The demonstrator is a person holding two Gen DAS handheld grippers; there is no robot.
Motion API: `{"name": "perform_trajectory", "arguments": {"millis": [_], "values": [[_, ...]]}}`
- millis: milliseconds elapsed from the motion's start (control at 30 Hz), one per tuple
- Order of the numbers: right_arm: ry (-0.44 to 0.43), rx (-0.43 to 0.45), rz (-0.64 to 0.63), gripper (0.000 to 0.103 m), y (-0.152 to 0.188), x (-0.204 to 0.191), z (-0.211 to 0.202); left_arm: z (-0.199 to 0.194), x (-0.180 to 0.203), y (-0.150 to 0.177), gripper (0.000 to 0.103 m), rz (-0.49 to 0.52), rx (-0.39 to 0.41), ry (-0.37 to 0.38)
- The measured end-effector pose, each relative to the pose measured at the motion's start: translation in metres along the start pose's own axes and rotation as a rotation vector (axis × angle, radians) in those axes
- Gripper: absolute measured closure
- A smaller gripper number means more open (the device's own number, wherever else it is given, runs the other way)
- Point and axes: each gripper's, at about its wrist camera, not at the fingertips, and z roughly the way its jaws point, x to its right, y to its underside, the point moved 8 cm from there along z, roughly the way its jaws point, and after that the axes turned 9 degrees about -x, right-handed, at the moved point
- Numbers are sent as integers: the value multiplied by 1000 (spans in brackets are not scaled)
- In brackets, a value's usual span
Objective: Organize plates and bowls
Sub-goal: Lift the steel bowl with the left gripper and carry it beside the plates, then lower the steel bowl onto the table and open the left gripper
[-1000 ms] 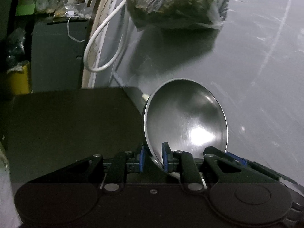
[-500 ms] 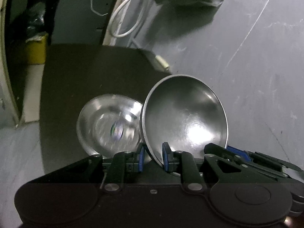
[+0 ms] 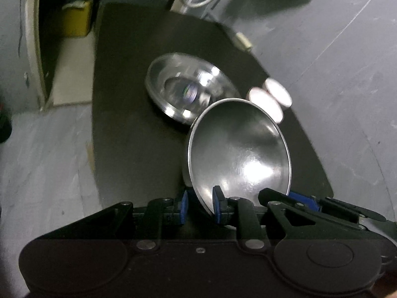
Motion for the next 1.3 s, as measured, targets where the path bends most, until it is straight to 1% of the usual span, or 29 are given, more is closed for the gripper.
{"name": "perform_trajectory", "arguments": {"millis": [133,367,467,667,767,833,867,900,933,967,1000,1033,1067,1100,1133,1167,1233,1300], "values": [[-14,-62,9,78,12,-4,9,4,-7,9,80,-30,-63,-16],[-38,-128,44,78,15,-7,20,5,-16,17,80,-30,-116,-40],[-44,-137,55,78,16,-7,22,8,-19,18,80,-45,-131,-38],[-39,-126,51,77,13,-12,22,7,-21,16,78,-37,-127,-39],[-26,-101,42,69,9,-11,17,5,-22,14,70,-21,-116,-72],[-10,-89,38,55,7,-9,14,2,-25,14,60,-18,-108,-88],[-4,-85,37,53,6,-8,12,1,-26,15,57,-22,-108,-90],[5,-78,35,49,6,-7,10,-2,-27,16,51,-26,-104,-92],[12,-69,32,43,5,-5,7,-5,-28,16,44,-26,-97,-97],[19,-54,26,40,4,-4,3,-8,-30,17,40,-23,-85,-105],[25,-40,21,33,3,-3,0,-14,-32,18,34,-19,-67,-116],[31,-22,14,27,2,-2,-5,-20,-33,20,30,-10,-42,-127],[36,-7,7,24,1,-1,-8,-27,-34,21,26,0,-14,-130],[41,5,2,17,0,-1,-12,-35,-34,21,18,13,28,-124],[46,14,-2,12,0,0,-15,-45,-33,21,8,23,89,-108],[53,23,-8,10,-1,1,-18,-54,-33,21,3,26,145,-91],[67,37,-28,5,-1,1,-25,-68,-33,22,1,21,230,-60],[83,54,-50,1,-1,1,-32,-75,-33,23,1,16,271,-50]]}}
